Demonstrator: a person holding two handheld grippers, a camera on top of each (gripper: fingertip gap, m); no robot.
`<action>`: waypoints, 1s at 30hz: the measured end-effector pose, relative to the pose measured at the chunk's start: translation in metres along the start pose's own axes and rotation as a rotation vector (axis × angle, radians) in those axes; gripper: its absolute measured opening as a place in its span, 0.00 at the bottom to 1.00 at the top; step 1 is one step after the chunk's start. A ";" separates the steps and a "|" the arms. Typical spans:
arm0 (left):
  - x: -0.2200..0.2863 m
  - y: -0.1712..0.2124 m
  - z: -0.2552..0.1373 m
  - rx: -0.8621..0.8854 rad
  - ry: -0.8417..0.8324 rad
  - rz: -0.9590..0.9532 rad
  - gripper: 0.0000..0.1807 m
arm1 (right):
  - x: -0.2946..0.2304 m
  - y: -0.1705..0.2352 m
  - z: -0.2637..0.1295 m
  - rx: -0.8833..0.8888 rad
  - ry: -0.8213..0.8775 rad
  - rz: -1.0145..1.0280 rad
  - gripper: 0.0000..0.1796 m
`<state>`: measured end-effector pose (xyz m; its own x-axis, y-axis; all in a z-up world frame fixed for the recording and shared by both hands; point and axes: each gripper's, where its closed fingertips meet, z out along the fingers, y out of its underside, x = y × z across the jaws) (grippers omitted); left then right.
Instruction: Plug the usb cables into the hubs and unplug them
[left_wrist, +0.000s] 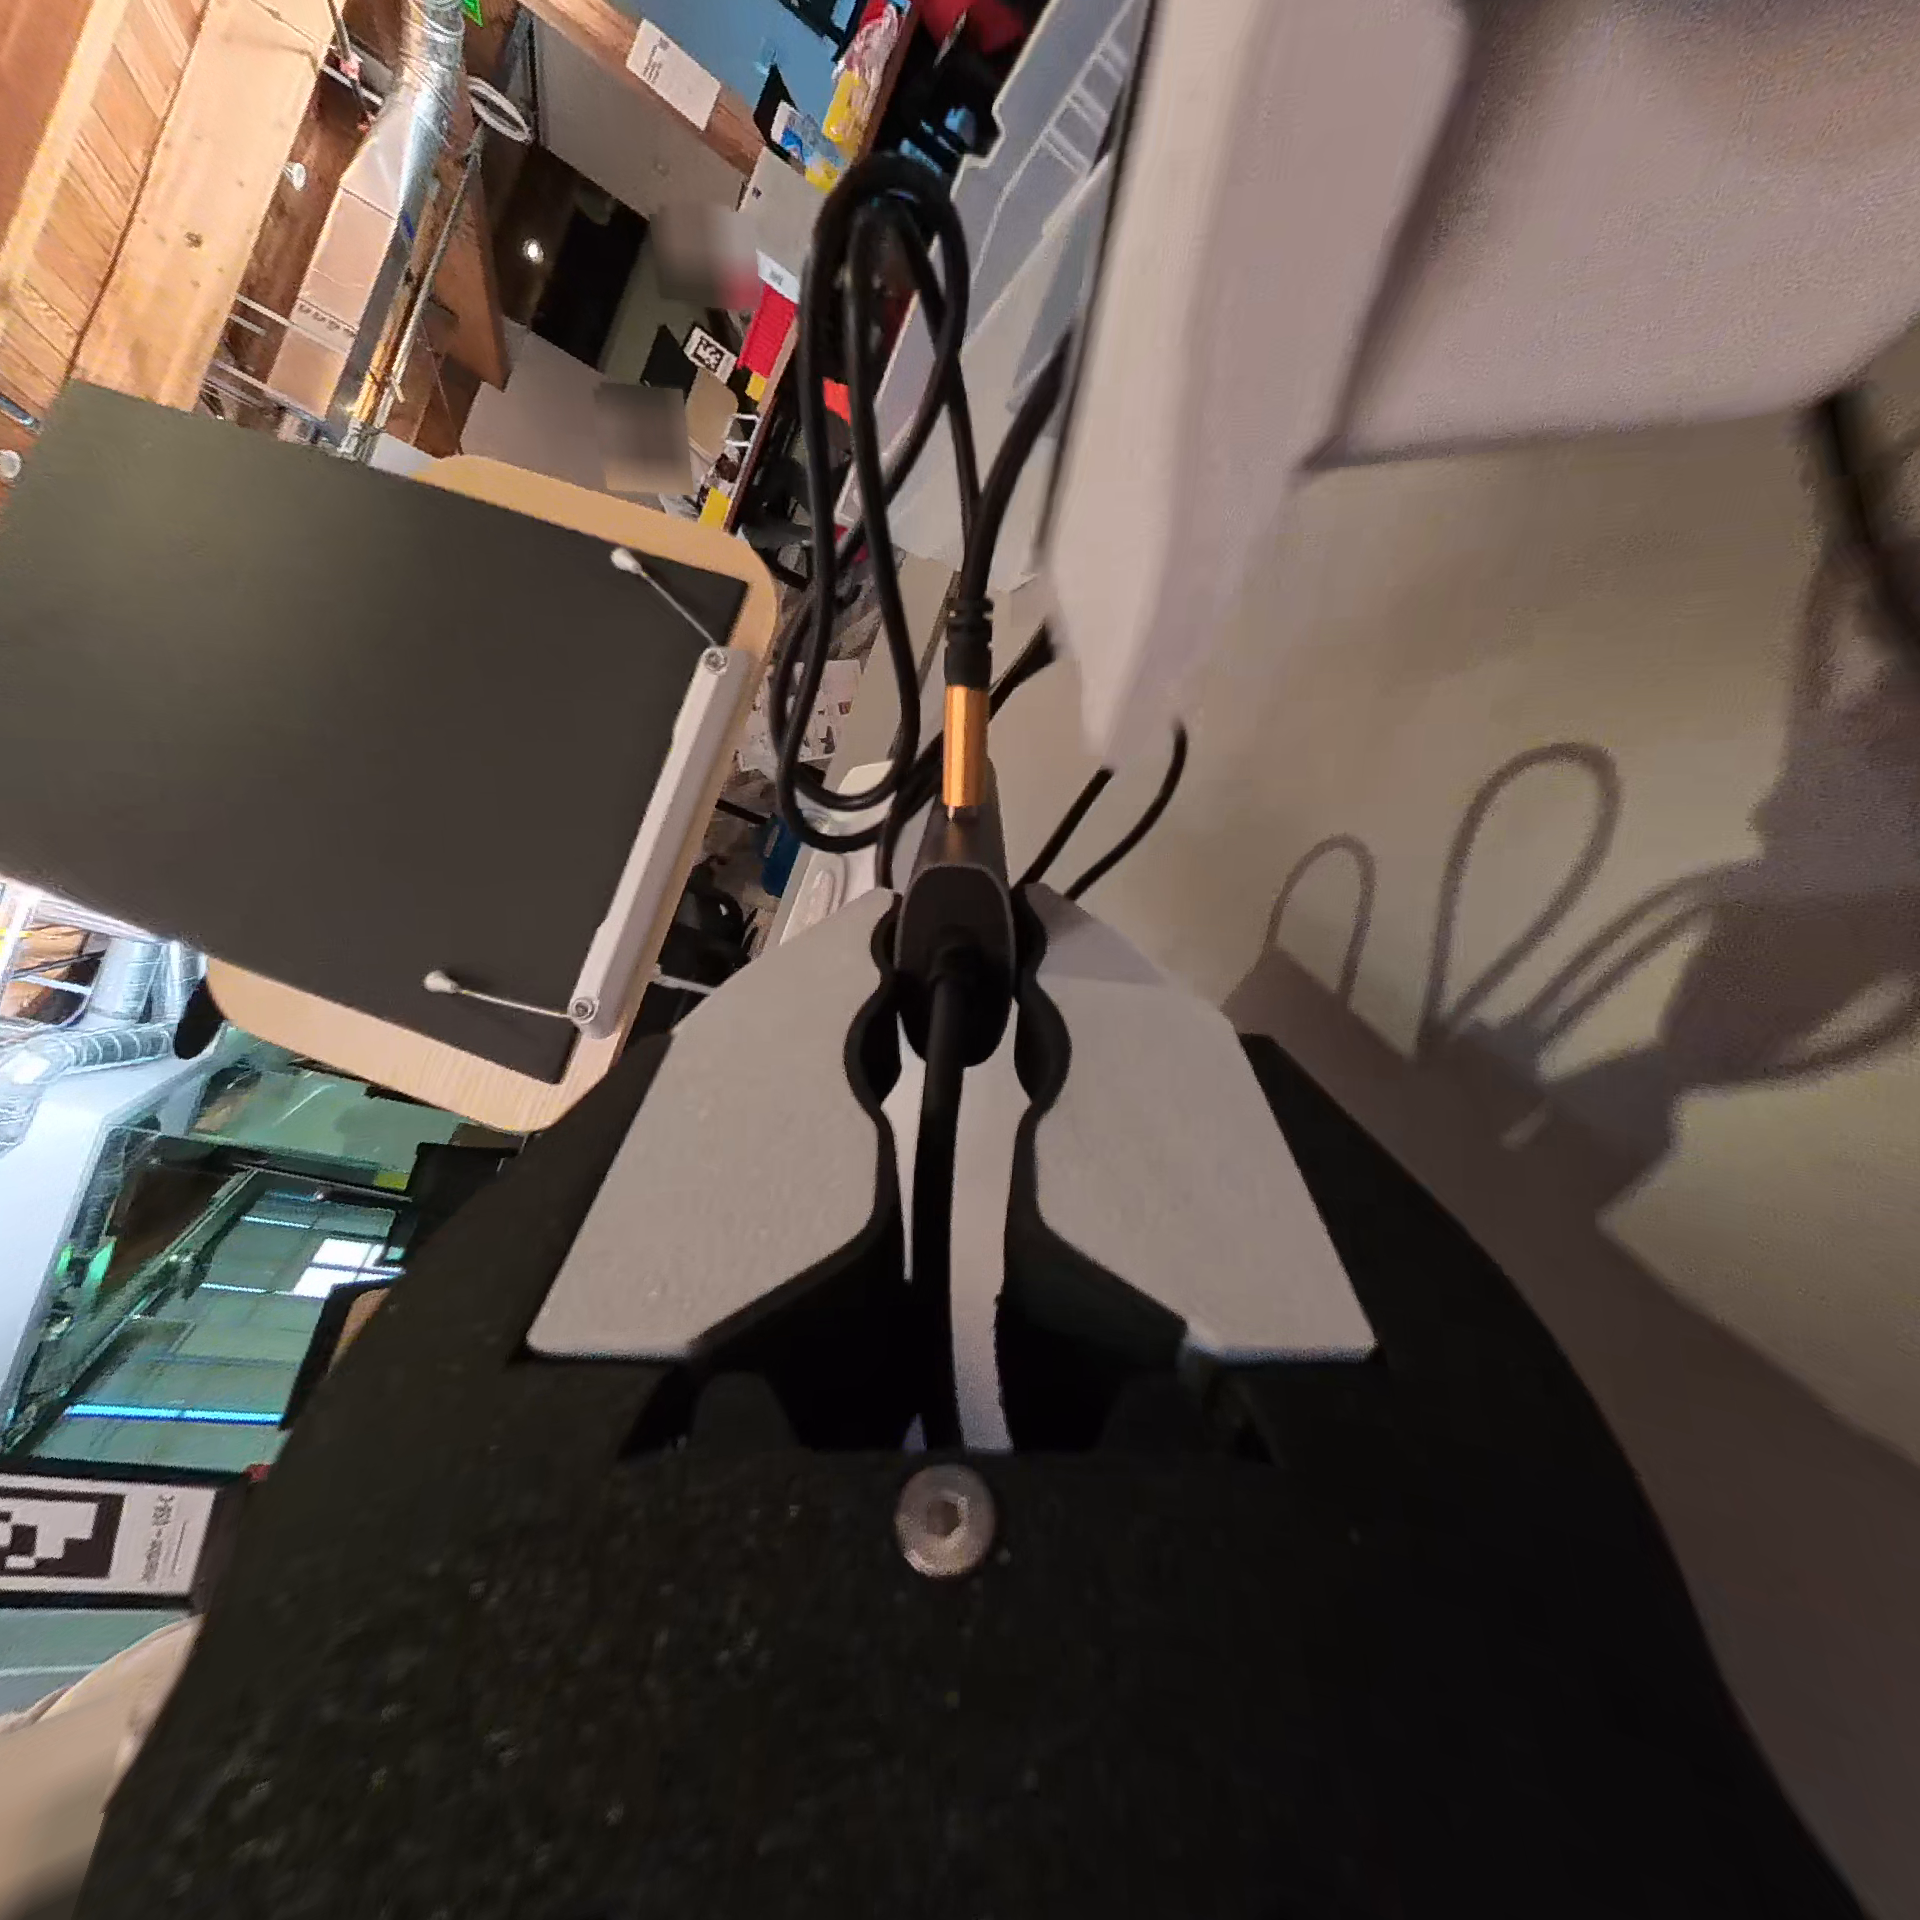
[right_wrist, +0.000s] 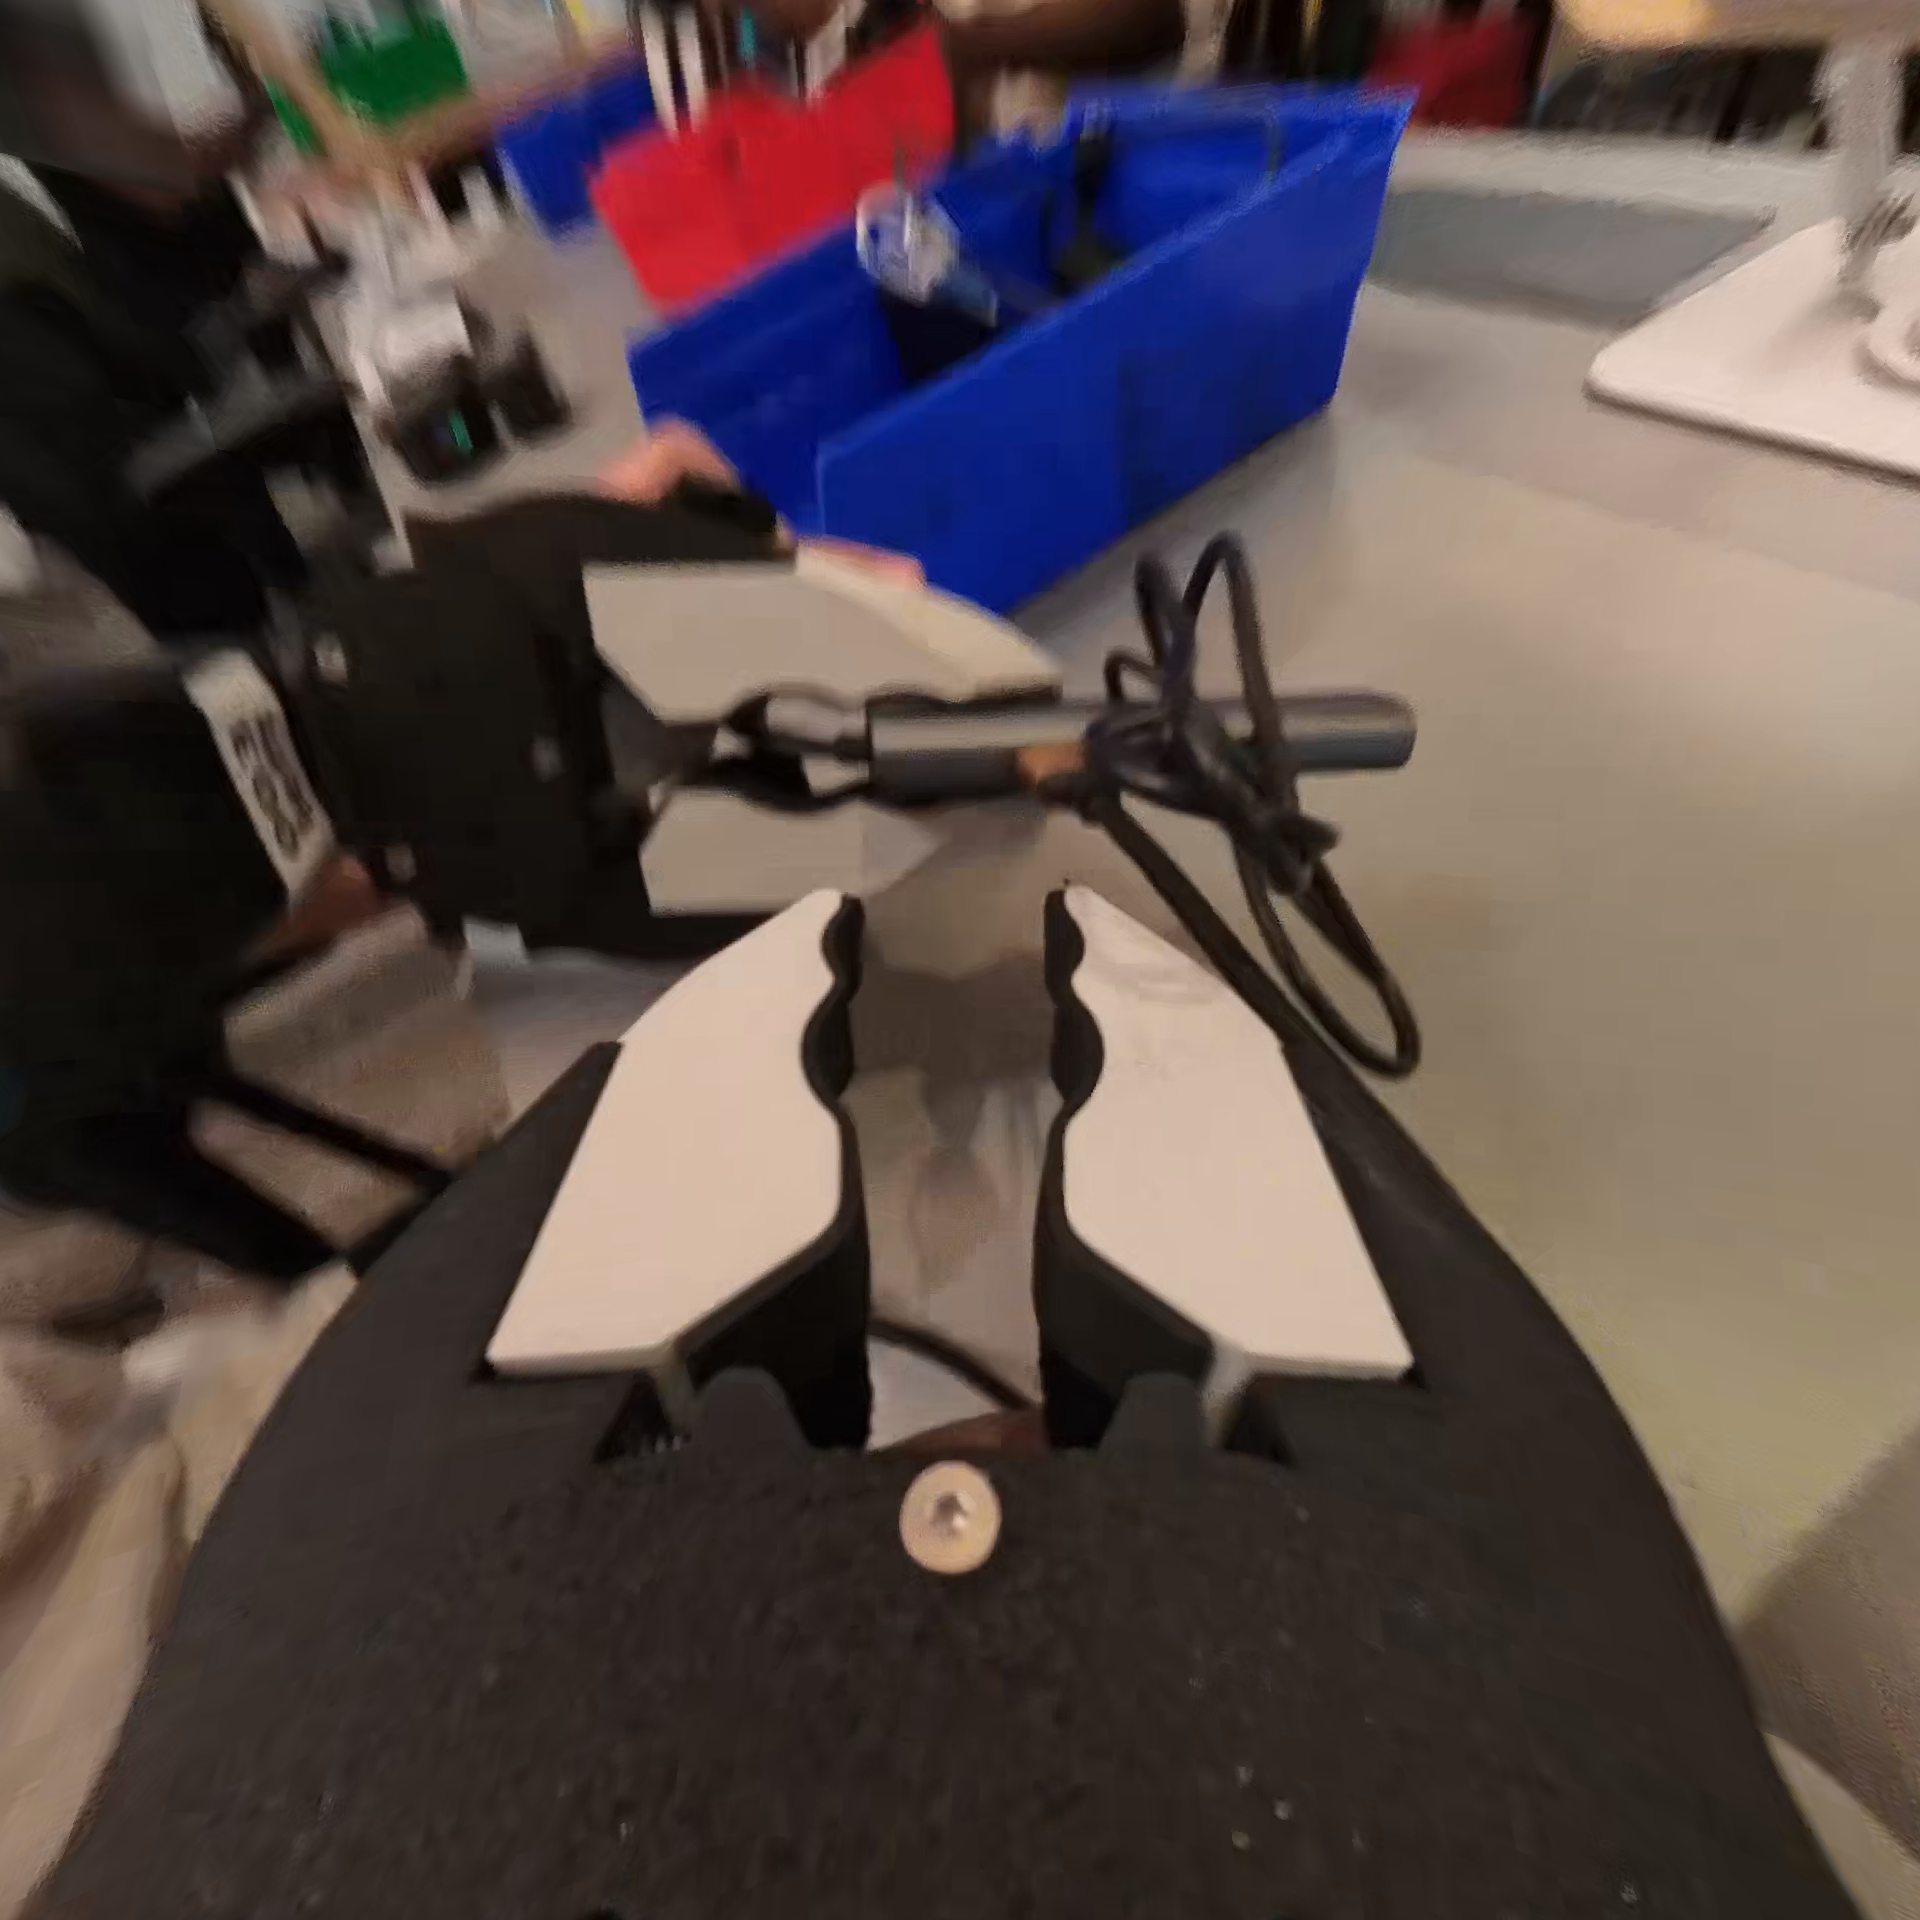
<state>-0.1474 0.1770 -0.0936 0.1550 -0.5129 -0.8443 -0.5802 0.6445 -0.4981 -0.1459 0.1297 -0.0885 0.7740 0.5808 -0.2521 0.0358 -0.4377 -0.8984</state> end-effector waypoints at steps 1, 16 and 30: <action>0.003 0.000 0.001 -0.003 0.008 0.010 0.10 | 0.005 -0.005 0.002 0.061 0.016 0.023 0.19; -0.002 -0.008 -0.007 0.088 -0.049 0.112 0.09 | 0.031 -0.022 -0.008 0.203 0.028 0.025 0.15; 0.008 -0.011 -0.006 0.074 -0.046 0.177 0.10 | 0.018 -0.016 -0.005 0.209 -0.022 0.006 0.08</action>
<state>-0.1447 0.1627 -0.0937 0.0931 -0.3631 -0.9271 -0.5411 0.7632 -0.3532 -0.1300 0.1437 -0.0769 0.7595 0.5948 -0.2635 -0.1023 -0.2908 -0.9513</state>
